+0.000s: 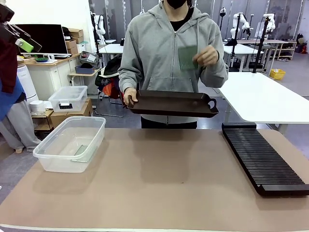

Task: Sort PCBs into racks and boxes based on the side picked up.
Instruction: Pick up the Blank PCB handed by the Human.

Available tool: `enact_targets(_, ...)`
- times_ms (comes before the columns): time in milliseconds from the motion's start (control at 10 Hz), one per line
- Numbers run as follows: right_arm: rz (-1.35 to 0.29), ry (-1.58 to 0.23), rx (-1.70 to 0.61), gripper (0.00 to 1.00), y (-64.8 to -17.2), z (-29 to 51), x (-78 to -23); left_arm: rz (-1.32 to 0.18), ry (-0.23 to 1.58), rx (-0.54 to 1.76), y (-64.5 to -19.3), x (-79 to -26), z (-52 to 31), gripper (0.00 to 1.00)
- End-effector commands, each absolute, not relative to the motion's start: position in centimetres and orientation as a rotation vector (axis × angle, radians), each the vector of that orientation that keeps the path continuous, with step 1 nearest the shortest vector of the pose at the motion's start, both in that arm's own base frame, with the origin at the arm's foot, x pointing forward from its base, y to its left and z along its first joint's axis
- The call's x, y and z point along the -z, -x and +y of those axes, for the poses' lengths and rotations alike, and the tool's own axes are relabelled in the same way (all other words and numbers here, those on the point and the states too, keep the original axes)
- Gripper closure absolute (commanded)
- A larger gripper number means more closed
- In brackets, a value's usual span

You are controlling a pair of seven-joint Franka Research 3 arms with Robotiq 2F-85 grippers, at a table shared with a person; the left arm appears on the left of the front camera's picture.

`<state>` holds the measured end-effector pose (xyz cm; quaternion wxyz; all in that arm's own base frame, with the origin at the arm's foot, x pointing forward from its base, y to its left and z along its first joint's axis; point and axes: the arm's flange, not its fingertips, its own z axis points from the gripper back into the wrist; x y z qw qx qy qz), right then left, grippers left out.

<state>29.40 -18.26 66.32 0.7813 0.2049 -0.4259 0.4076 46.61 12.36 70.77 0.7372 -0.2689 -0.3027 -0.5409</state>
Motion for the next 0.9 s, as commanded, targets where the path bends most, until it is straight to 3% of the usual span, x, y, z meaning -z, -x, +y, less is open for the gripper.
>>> enact_targets(0, -0.921, -0.443, -0.883, 0.0, -29.36, -18.25, -66.2, -0.666, 0.593, 1.189, -46.44, -70.79, 12.38, 0.0)
enact_targets(800, -0.921, -0.443, -0.883, 0.0, -29.36, -18.25, -66.2, -0.666, 0.593, 1.189, -46.44, -70.79, 12.38, 0.0)
